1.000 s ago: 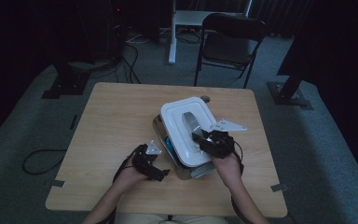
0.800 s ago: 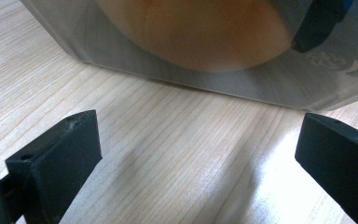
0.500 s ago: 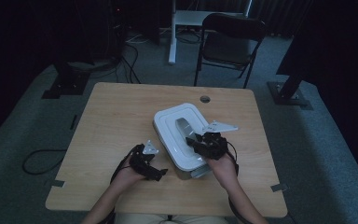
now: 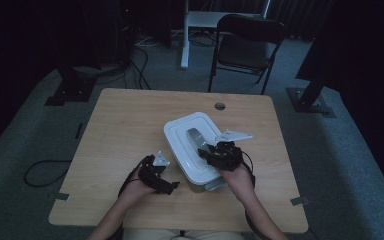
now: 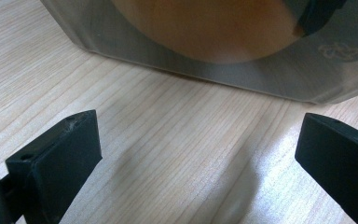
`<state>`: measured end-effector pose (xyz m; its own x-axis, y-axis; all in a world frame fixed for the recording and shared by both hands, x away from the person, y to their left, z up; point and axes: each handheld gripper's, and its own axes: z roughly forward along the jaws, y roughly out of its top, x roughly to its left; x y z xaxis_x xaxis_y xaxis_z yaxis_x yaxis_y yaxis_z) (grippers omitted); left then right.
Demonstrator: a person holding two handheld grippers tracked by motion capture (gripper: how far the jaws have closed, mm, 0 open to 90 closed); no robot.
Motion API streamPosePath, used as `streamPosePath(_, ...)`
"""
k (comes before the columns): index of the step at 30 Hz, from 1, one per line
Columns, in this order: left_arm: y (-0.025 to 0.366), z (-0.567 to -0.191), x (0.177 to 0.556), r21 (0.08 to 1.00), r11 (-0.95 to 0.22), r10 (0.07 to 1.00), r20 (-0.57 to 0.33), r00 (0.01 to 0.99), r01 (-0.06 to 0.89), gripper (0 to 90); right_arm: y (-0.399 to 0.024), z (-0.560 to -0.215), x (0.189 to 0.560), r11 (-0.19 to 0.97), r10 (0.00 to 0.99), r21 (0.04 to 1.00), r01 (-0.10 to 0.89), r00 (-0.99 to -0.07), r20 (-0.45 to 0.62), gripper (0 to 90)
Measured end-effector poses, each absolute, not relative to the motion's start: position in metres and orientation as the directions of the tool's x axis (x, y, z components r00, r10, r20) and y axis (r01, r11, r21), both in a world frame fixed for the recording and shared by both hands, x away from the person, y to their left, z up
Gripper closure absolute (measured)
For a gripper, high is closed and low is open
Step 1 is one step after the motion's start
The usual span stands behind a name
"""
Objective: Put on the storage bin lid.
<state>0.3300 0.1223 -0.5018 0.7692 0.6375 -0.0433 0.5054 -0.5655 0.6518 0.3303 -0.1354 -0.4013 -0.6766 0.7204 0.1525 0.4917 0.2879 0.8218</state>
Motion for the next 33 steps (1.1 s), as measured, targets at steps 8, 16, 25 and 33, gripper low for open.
streamPosePath(8,0.122,-0.504,0.329,0.651,-0.560,0.642,-0.050,0.765,0.513,0.9,-0.130,-0.403,0.329,0.317,0.725,0.808,0.496,-0.676,0.131,67.7)
streamPosePath(16,0.124,-0.504,0.330,0.657,-0.549,0.650,-0.055,0.758,0.518,0.8,-0.141,-0.398,0.330,0.280,0.711,0.829,0.484,-0.685,0.159,44.0)
streamPosePath(25,0.126,-0.504,0.332,0.662,-0.537,0.656,-0.061,0.752,0.522,0.8,-0.176,-0.389,0.339,0.156,0.768,0.856,0.493,-0.606,0.208,24.7)
streamPosePath(33,0.126,-0.502,0.333,0.667,-0.529,0.659,-0.066,0.749,0.524,0.9,-0.205,-0.390,0.348,0.143,0.823,0.885,0.443,-0.550,0.142,13.4)
